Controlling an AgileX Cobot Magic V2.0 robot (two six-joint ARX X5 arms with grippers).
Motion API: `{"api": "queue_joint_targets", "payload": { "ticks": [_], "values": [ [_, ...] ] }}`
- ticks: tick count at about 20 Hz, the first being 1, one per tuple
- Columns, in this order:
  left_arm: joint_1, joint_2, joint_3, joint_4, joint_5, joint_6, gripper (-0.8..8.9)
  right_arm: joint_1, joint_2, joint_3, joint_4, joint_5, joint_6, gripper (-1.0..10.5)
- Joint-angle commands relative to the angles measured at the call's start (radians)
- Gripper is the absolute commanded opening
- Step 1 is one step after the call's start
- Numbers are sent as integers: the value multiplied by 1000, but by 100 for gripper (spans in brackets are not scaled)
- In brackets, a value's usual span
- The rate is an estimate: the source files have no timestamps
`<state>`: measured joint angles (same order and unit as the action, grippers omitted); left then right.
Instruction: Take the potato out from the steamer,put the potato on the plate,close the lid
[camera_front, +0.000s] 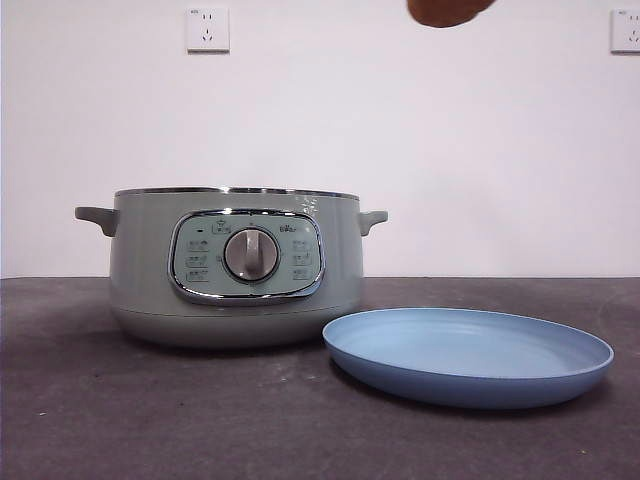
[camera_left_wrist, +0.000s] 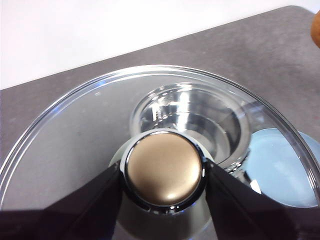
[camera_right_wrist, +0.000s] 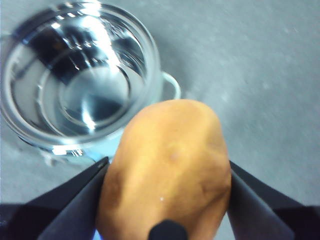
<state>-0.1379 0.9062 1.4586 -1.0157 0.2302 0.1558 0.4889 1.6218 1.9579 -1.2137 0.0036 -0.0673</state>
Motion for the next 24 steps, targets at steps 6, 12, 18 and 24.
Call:
{"api": "queue_joint_targets", "payload": {
  "ticks": [6, 12, 18, 24],
  "values": [
    [1, -10, 11, 61, 14, 6, -9, -11, -151, -502, 256, -34, 26, -14],
    [-1, -10, 10, 59, 57, 6, -9, -11, -158, -882, 587, -84, 51, -14],
    [-1, -10, 10, 58, 60, 6, -9, -11, -137, -1113, 869, -110, 62, -14],
    [-1, -10, 11, 56, 63, 6, -9, -11, -69, -1178, 973, -110, 62, -12]
  ]
}}
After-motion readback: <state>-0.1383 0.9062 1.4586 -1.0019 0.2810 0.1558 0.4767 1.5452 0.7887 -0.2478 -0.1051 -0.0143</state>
